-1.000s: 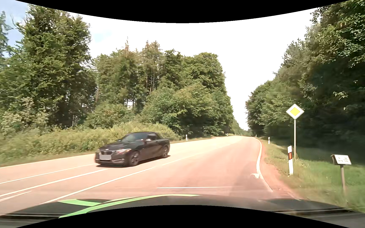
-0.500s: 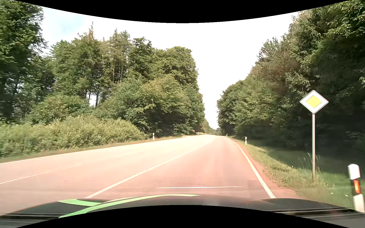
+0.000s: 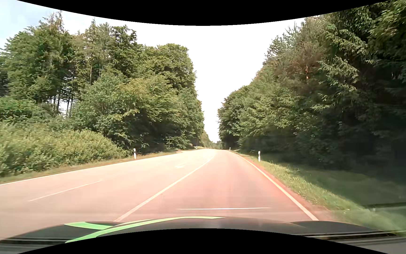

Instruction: Follow the waypoints while adhering to traffic rules and regulations

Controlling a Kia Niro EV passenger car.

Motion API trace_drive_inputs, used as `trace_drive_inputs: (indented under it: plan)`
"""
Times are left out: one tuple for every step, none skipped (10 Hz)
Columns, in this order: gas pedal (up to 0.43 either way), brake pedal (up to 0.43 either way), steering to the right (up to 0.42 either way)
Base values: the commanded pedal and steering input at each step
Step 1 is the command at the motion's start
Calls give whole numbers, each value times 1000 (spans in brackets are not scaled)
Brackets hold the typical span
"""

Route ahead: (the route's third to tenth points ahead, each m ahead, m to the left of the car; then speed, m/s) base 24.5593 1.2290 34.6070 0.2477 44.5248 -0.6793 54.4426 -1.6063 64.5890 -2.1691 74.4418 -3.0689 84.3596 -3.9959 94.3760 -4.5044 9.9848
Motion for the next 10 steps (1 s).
trace_drive_inputs:
  plan:
    - [370,0,77]
    - [370,0,68]
    - [370,0,61]
    - [370,0,55]
    - [378,0,46]
    - [378,0,39]
    - [378,0,33]
    - [378,0,29]
    - [378,0,21]
    - [378,0,16]
